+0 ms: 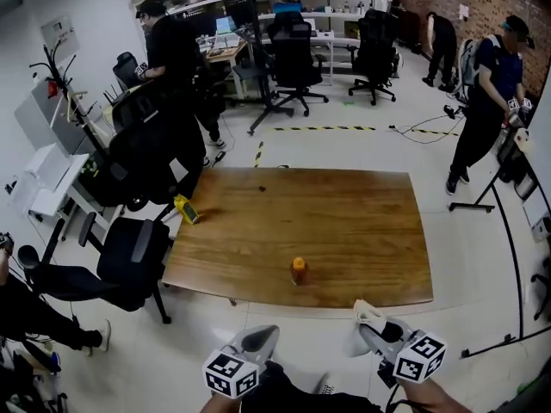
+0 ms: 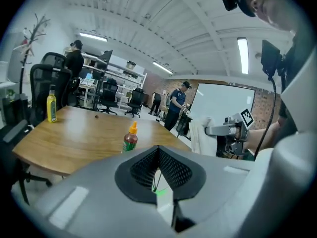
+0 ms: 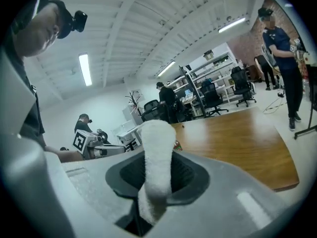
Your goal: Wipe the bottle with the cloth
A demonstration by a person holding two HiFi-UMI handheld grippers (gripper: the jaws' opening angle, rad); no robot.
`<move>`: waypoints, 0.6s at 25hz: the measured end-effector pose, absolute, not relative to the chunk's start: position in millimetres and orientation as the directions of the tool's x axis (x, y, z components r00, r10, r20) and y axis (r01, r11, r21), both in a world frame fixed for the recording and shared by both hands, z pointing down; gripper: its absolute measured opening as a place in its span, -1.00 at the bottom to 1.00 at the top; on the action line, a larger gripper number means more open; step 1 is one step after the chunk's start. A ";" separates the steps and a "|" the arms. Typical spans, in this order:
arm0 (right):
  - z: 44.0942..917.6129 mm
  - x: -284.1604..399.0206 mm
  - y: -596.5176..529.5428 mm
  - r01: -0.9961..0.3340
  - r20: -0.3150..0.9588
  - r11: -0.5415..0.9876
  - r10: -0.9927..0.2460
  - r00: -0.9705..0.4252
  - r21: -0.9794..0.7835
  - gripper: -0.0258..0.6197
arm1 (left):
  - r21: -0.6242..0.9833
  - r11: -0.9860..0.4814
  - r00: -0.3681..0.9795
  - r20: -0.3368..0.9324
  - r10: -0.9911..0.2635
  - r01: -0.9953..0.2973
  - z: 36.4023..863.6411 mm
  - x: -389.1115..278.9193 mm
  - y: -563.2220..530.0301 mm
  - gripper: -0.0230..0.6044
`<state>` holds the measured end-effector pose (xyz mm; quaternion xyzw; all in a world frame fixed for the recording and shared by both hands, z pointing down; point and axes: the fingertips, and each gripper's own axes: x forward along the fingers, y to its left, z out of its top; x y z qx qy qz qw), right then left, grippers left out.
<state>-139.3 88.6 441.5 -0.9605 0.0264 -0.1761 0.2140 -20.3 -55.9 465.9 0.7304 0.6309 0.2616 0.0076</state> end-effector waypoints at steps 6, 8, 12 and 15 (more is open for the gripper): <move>438.0 -151.8 75.2 0.014 0.323 -0.916 -0.127 0.938 -0.400 -0.68 | 0.296 -0.211 0.087 0.381 0.920 0.932 458.2 -20.0 -76.5 -0.88; 435.9 -153.4 75.1 0.042 0.319 -0.915 -0.096 0.943 -0.400 -0.68 | 0.305 -0.207 0.083 0.376 0.923 0.930 455.5 -9.1 -77.8 -0.88; 433.2 -155.8 61.8 0.110 0.309 -0.901 -0.027 0.951 -0.419 -0.68 | 0.295 -0.162 0.040 0.379 0.924 0.942 454.0 -0.5 -87.6 -0.88; 438.6 -154.0 47.0 0.144 0.310 -0.892 0.004 0.951 -0.428 -0.68 | 0.311 -0.135 0.011 0.369 0.929 0.941 454.0 5.0 -95.3 -0.88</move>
